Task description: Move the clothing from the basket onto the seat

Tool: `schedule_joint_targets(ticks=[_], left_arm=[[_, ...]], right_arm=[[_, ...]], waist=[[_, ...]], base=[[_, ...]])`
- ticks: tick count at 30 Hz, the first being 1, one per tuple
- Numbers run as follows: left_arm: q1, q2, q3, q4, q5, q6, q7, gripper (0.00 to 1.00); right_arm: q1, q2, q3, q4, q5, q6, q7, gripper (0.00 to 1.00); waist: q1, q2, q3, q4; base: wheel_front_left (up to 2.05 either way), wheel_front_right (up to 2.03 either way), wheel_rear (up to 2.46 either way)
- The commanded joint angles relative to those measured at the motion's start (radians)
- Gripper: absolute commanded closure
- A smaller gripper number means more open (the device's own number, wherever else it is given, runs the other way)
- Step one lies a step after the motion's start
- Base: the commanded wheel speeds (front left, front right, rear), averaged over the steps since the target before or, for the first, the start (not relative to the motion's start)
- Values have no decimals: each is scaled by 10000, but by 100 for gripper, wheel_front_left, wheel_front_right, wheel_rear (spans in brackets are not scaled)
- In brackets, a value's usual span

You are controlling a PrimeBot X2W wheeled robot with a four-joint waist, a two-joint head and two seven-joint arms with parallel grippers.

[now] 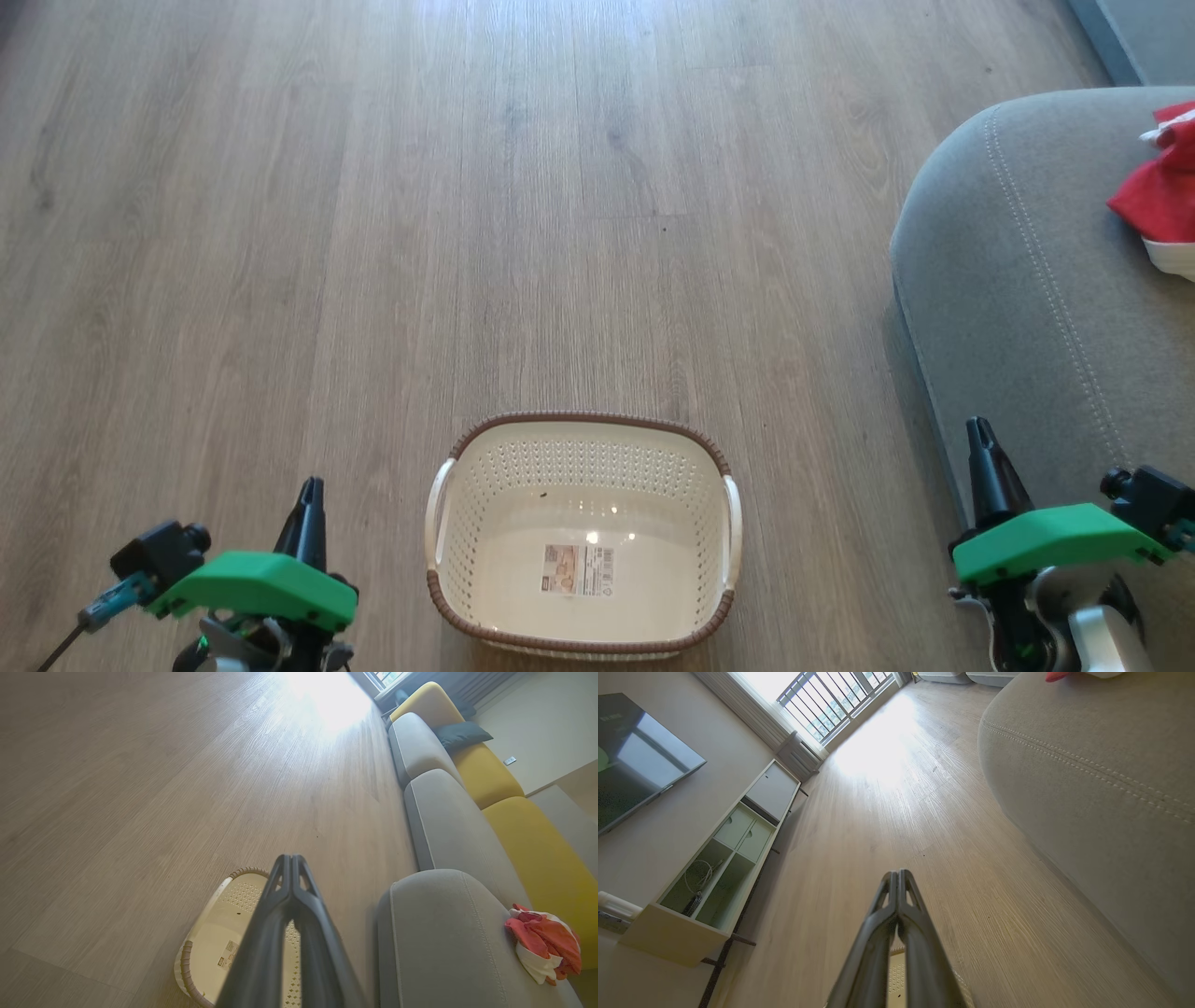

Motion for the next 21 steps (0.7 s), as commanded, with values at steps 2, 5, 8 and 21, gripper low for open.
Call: schedule_joint_targets(ticks=[2, 5, 8, 21], left_arm=[[-436, 44, 246, -427, -377, -84, 93, 100], [-438, 44, 289, -476, -715, -121, 180, 100], [-440, 44, 332, -526, -1053, -158, 266, 100], [-449, 43, 502, -723, -2402, -306, 610, 100]], right_arm=[[-370, -13, 30, -417, 429, 0, 92, 100], [-369, -13, 19, -453, 798, 0, 180, 100], [-369, -12, 7, -489, 1167, 0, 268, 100], [-369, -9, -40, -632, 2640, 0, 619, 100]], waist=[[0, 0, -6, 3], [0, 0, -13, 6], [0, 0, -21, 10], [0, 0, -52, 25]], base=[[0, 0, 0], [0, 0, 0], [0, 0, 0], [0, 0, 0]])
